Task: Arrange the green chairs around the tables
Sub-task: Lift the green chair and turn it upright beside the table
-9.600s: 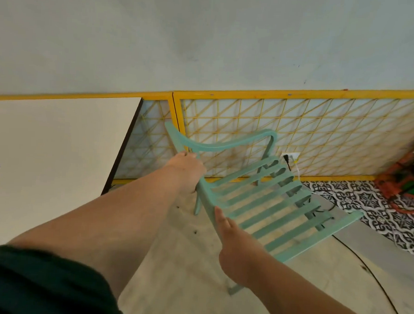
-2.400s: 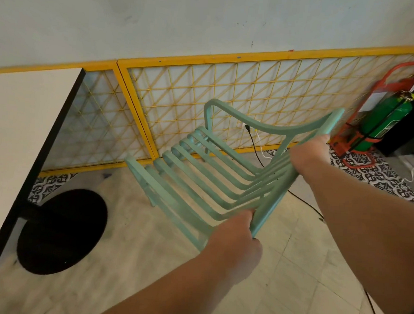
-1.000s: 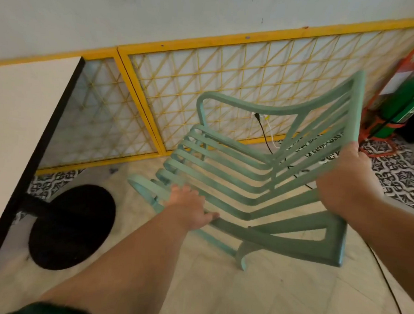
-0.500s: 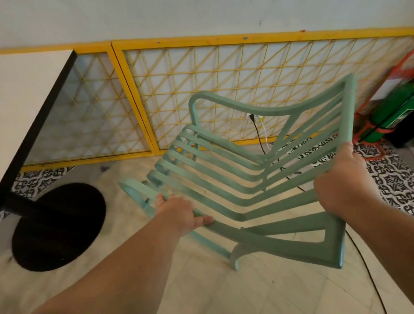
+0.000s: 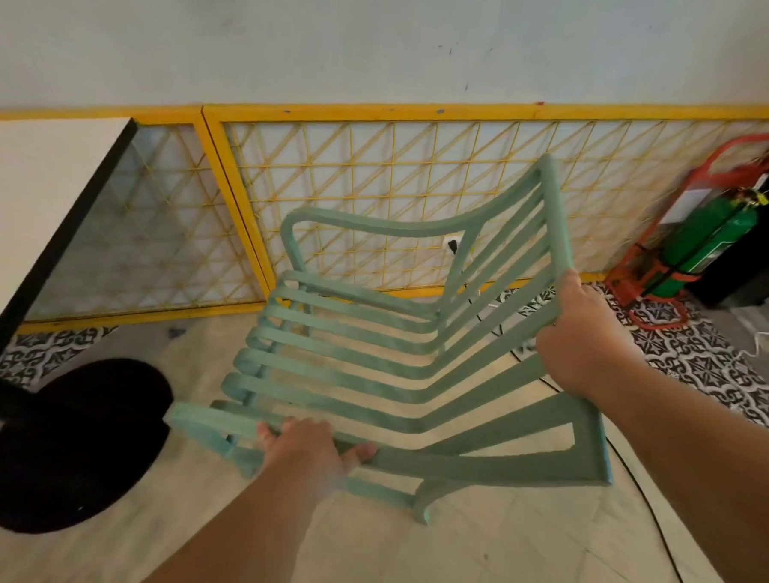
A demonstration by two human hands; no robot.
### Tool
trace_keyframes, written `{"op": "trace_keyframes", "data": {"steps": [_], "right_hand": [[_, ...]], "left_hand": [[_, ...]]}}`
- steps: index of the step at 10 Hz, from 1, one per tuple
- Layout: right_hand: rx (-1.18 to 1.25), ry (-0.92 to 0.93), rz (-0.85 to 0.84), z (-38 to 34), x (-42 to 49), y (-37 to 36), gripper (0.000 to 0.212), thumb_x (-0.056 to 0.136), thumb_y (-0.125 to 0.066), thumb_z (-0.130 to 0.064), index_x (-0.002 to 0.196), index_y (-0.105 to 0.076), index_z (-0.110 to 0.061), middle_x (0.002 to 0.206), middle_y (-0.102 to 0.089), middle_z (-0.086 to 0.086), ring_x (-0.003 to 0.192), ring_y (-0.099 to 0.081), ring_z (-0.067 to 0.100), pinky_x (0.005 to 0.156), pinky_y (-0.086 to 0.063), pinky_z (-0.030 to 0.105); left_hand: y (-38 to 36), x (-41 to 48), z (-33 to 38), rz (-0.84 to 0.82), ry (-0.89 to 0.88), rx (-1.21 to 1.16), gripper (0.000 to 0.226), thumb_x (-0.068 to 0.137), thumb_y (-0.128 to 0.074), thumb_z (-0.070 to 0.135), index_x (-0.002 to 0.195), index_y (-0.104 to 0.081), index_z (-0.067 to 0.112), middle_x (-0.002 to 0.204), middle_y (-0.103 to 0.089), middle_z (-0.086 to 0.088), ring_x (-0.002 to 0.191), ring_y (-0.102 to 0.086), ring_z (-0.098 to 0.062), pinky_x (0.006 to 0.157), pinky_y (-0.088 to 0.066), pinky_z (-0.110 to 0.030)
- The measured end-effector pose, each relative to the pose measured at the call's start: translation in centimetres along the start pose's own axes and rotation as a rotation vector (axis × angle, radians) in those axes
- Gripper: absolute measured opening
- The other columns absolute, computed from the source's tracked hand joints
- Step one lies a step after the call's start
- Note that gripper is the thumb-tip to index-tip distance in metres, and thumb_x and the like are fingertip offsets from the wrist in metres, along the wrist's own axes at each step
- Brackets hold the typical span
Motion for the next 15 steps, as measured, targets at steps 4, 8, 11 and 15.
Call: {"op": "trace_keyframes", "data": {"steps": [4,8,11,15], "right_hand": [[-0.078,0.144,-0.009,-1.4,4.5,0.1,0.081,0.088,-0.047,-0.002,0.160,-0.015,-0.021,0.132,-0.048,0.010,0.087,-0.057,0.026,0.054,-0.042,0.032],[0.433,0.047,0.178,3.8,-3.8,1.8,0.061,0.099,-0.054,-0.032,0.157,-0.033,-0.035,0.154,-0.046,-0.009,0.109,-0.056,-0.004,0.092,-0.042,0.027],[0.258,0.219,0.108,3.0,-3.8,-1.7,0.048,0.098,-0.041,-0.015,0.145,-0.048,-0.010,0.149,-0.046,0.005,0.128,-0.052,0.025,0.108,-0.045,0.038],[0.085,0.199,0.075,2.0,0.6,-0.3,0.060,0.104,-0.038,-0.026,0.162,-0.021,-0.022,0.165,-0.027,-0.006,0.139,-0.044,0.021,0.100,-0.044,0.035]], "left_hand": [[-0.4,-1.1,1.8,-0.073,0.122,-0.074,0.160,0.016,0.026,0.098,0.132,-0.058,0.027,0.134,-0.058,-0.004,0.135,-0.039,-0.034,0.108,-0.009,-0.077],[4.3,-6.4,7.8,0.428,-0.349,-0.345,0.099,0.080,-0.024,0.091,0.159,-0.013,0.034,0.167,-0.017,0.009,0.154,-0.006,-0.017,0.124,-0.011,-0.054],[9.3,-11.3,23.1,0.495,-0.881,-0.165,0.069,0.089,-0.046,0.047,0.147,-0.047,0.011,0.153,-0.050,-0.008,0.146,-0.037,-0.012,0.117,-0.030,-0.023],[11.3,-5.9,23.0,0.728,-0.587,-0.441,0.052,0.110,-0.022,0.027,0.157,-0.008,0.044,0.153,-0.043,0.027,0.146,-0.003,0.015,0.104,-0.013,0.003]]}}
Point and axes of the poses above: each hand's wrist, its own x-axis towards the middle knuckle, its own y-axis out of the back of the hand, z = x × y, the point moved 3 cm from there along x, towards the middle knuckle
